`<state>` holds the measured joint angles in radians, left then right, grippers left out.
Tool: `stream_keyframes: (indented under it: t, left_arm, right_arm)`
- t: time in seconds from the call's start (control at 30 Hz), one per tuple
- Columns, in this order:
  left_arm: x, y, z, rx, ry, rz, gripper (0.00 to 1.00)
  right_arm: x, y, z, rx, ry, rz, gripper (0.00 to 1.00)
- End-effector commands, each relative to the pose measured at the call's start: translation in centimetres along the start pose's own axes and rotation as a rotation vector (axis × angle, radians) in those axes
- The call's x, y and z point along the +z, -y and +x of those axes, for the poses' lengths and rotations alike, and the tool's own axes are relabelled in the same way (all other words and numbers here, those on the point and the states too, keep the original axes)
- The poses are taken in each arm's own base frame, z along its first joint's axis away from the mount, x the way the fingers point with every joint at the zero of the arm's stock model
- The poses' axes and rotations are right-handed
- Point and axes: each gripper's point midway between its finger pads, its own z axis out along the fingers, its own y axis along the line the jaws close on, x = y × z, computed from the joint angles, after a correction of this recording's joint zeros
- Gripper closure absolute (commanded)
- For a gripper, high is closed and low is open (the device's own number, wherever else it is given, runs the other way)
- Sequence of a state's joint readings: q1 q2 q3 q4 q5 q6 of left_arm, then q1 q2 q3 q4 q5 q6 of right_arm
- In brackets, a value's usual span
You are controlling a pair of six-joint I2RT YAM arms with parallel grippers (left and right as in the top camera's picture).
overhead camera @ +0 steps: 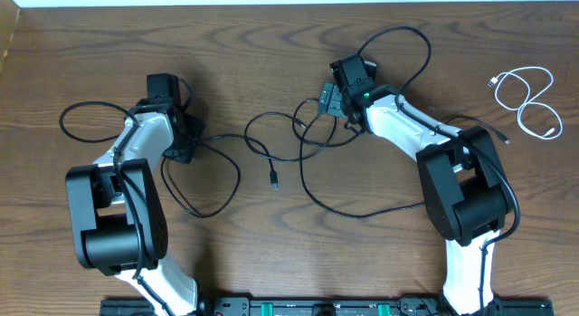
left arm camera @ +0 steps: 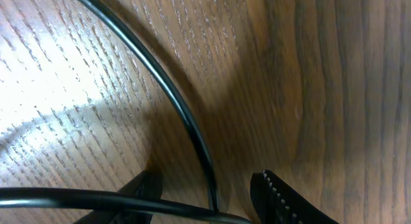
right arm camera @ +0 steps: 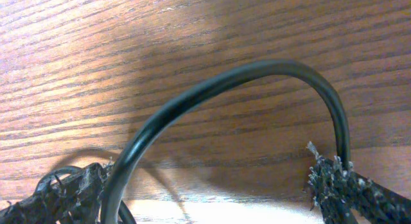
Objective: Untangle cables
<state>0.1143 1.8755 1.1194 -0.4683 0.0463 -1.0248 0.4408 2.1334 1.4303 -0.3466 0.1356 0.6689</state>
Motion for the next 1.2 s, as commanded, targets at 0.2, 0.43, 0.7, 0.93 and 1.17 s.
stream_keyframes:
  t: [0.2, 0.43, 0.7, 0.93, 1.17]
  left_arm:
    - [0.8, -2.4, 0.6, -0.005, 0.012, -0.064, 0.71]
    - [1.0, -3.0, 0.4, -0.003, 0.028, -0.084, 0.79]
    - [0.9, -3.1, 0.3, 0.008, 0.033, -0.091, 0.92]
    - [0.8, -3.7, -1.0, 0.091, 0.103, -0.133, 0.92]
    - [0.8, -3.7, -1.0, 0.096, 0.103, -0.133, 0.44]
  right_arm:
    - [1.5, 1.3, 2.1, -0.001, -0.057, 0.037, 0.01]
    - [1.5, 1.3, 2.1, -0.001, -0.057, 0.037, 0.01]
    - [1.5, 1.3, 2.1, -0.001, -0.057, 0.037, 0.01]
    - [1.5, 1.3, 2.1, -0.001, -0.06, 0.034, 0.01]
    - [1.5, 1.2, 2.2, -0.002, -0.062, 0.031, 0.01]
